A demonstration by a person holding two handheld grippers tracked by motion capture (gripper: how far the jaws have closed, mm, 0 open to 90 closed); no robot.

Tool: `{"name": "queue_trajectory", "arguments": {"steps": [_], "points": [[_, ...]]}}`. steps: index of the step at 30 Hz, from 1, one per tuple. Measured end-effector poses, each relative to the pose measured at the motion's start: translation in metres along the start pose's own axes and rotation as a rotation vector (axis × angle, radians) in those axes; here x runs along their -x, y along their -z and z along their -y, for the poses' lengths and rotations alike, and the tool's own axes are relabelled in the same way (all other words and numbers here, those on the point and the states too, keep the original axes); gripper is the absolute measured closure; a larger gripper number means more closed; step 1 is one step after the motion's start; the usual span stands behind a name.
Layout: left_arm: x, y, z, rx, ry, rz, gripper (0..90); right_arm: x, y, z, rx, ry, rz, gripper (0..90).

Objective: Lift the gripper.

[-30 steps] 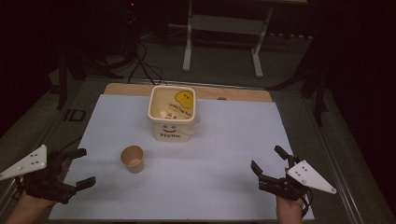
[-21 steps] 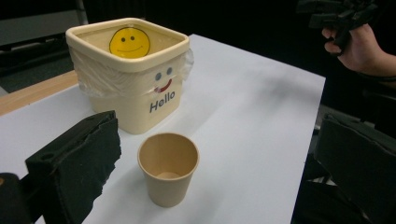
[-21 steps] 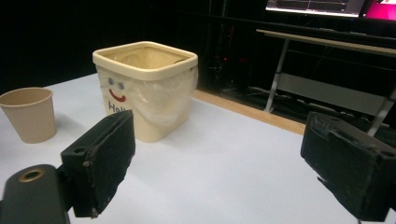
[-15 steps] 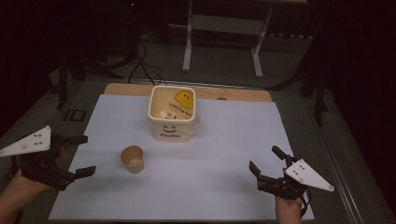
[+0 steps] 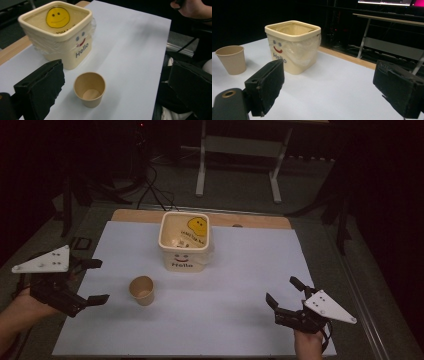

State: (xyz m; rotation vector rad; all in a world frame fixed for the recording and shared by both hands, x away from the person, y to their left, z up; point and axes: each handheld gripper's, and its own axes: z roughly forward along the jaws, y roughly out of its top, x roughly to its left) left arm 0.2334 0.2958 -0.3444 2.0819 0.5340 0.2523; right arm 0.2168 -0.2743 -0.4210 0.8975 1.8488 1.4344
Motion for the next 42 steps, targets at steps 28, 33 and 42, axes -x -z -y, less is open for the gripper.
{"name": "queue_trajectory", "arguments": {"steps": [28,33,42], "points": [[0.007,-0.031,-0.042,-0.264,-0.128,0.064,1.4,0.000,-0.001,0.001,-0.014,0.003,-0.007,10.0],[0.009,-0.037,-0.047,-0.309,-0.152,0.069,1.4,0.000,-0.002,0.001,-0.018,0.003,-0.007,10.0],[0.012,-0.049,-0.053,-0.372,-0.189,0.093,1.8,-0.001,-0.003,0.002,-0.024,0.004,-0.015,10.0]]}}
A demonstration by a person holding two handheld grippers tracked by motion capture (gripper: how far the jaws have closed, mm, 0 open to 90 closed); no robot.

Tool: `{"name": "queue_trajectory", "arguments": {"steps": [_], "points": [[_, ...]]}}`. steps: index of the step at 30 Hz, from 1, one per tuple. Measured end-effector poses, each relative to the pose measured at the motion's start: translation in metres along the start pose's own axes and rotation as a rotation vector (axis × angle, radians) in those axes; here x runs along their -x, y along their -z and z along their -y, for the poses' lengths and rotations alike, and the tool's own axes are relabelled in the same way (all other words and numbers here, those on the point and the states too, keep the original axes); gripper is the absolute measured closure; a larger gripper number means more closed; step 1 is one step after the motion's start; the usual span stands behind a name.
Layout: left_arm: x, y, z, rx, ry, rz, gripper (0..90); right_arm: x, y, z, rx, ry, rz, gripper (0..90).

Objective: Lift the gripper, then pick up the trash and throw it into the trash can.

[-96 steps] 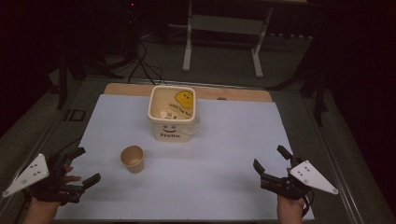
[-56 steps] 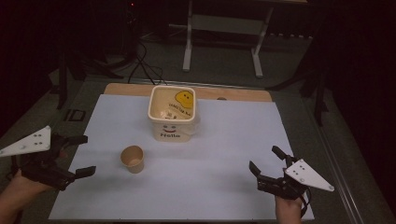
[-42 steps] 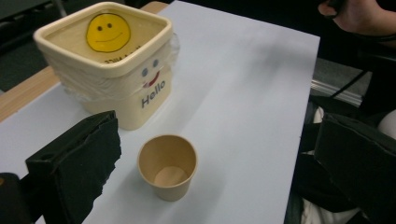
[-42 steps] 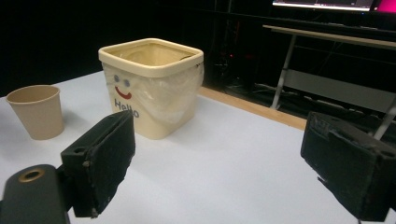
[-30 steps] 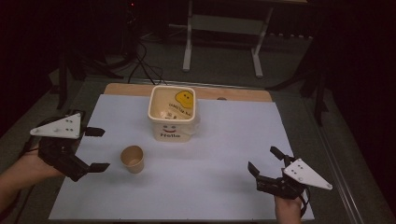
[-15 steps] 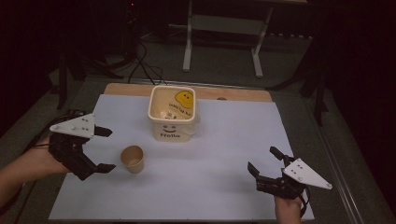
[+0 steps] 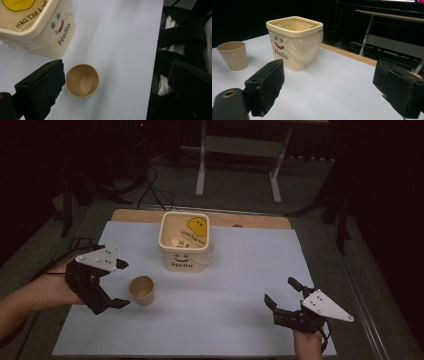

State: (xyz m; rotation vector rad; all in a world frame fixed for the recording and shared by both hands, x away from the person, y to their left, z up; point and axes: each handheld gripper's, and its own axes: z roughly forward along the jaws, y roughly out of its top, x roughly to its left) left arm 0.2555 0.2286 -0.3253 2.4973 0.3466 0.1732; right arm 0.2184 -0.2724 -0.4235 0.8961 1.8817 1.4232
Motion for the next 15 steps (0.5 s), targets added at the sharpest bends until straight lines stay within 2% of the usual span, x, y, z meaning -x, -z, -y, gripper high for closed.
{"name": "queue_trajectory", "arguments": {"steps": [5,6,11,15], "points": [[0.001,-0.006,-0.005,-0.023,-0.017,0.008,1.8,0.000,0.000,0.000,-0.001,0.002,-0.002,10.0],[0.001,-0.009,-0.007,-0.040,-0.031,0.011,1.8,0.000,0.001,0.000,0.001,0.003,0.000,10.0],[0.002,-0.018,-0.010,-0.070,-0.041,0.031,1.8,0.000,0.001,-0.001,0.000,0.004,-0.001,10.0],[0.002,-0.029,-0.012,-0.122,-0.063,0.038,2.3,-0.001,0.000,0.000,-0.005,0.007,-0.006,10.0]]}}
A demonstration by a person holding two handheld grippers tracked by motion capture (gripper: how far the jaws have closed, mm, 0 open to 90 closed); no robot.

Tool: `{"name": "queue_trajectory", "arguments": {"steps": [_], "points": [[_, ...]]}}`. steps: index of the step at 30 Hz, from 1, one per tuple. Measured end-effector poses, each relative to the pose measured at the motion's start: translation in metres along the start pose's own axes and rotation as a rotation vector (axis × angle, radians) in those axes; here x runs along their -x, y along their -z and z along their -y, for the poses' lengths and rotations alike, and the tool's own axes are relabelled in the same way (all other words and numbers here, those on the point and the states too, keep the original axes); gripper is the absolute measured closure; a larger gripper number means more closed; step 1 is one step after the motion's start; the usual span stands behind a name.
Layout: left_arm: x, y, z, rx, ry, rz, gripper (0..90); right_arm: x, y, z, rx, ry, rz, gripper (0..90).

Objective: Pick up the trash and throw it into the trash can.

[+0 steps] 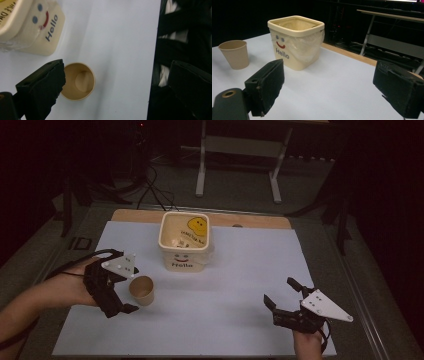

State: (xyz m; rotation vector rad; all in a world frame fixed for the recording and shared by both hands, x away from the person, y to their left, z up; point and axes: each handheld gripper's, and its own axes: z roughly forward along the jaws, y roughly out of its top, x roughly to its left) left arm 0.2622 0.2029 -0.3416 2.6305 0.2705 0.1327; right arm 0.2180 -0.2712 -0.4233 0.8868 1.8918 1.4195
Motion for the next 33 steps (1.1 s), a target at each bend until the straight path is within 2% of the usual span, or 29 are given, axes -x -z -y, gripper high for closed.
{"name": "queue_trajectory", "arguments": {"steps": [6,10,18,20,24,30,33], "points": [[-0.002,-0.014,-0.003,-0.056,-0.015,0.044,6.4,0.000,0.000,0.000,-0.001,0.003,0.000,10.0],[-0.004,-0.022,-0.003,-0.097,-0.021,0.053,9.7,0.000,0.000,0.000,-0.004,0.005,-0.003,10.0],[-0.008,-0.037,0.002,-0.136,-0.010,0.032,20.9,0.000,0.000,0.000,-0.007,0.007,-0.007,10.0],[-0.008,-0.040,0.004,-0.146,-0.009,0.027,21.1,0.000,0.000,0.000,-0.008,0.006,-0.008,10.0],[-0.009,-0.047,0.008,-0.149,0.004,0.010,29.6,0.000,-0.001,0.000,-0.013,0.005,-0.010,10.0],[-0.011,-0.060,0.011,-0.188,0.011,-0.035,40.9,-0.001,-0.002,0.001,-0.020,0.007,-0.014,10.0],[-0.012,-0.066,0.013,-0.204,0.016,-0.045,45.8,-0.001,-0.002,0.001,-0.025,0.004,-0.015,10.0]]}}
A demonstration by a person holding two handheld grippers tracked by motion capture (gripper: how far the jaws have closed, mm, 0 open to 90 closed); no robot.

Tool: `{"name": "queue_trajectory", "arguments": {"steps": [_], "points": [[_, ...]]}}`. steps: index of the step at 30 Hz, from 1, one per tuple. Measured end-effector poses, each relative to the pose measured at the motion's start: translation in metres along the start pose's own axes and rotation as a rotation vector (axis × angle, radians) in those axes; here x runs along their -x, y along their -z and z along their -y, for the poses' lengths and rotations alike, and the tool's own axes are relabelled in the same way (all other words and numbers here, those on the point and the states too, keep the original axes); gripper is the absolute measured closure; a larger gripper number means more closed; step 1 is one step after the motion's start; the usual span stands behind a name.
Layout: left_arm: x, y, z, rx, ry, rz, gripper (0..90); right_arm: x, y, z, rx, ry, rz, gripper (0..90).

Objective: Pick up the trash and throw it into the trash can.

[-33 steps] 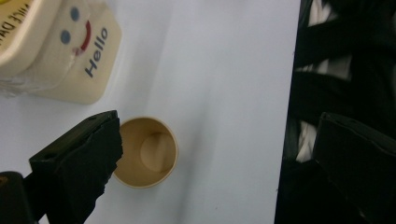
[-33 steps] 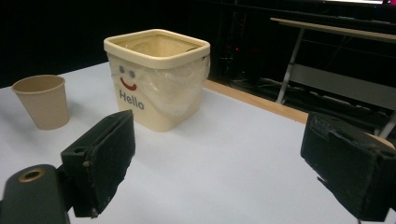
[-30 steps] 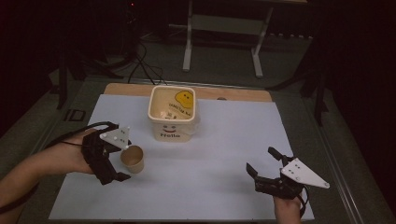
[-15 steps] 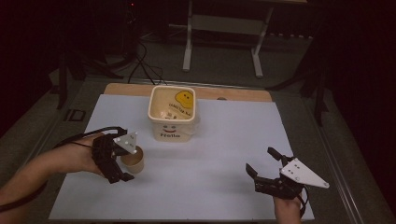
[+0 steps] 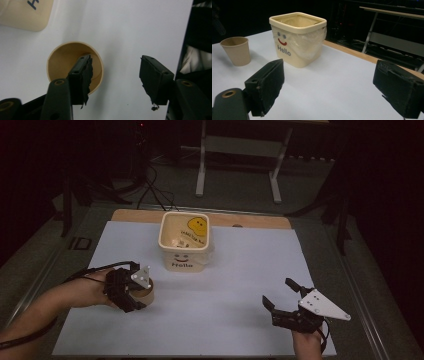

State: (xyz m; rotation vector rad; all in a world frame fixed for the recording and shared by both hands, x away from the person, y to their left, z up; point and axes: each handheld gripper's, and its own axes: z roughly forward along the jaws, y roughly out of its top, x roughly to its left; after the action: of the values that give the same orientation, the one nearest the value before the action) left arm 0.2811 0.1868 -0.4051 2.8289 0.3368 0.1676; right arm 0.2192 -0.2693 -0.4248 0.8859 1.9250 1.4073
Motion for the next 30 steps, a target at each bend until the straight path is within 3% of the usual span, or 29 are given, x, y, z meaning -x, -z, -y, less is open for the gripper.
{"name": "queue_trajectory", "arguments": {"steps": [4,16,23,30], "points": [[-0.003,-0.006,0.001,-0.019,-0.008,-0.002,53.0,0.000,0.000,0.000,-0.001,0.000,0.000,10.0],[-0.010,-0.027,0.004,-0.069,-0.014,0.000,62.1,-0.001,-0.001,0.001,-0.007,0.003,-0.003,10.0],[-0.016,-0.035,0.011,-0.077,0.013,0.001,66.2,-0.001,-0.001,0.001,-0.005,0.004,-0.005,10.0],[-0.018,-0.039,0.010,-0.080,-0.002,0.010,72.3,-0.001,-0.002,0.001,-0.008,0.005,-0.004,10.0]]}}
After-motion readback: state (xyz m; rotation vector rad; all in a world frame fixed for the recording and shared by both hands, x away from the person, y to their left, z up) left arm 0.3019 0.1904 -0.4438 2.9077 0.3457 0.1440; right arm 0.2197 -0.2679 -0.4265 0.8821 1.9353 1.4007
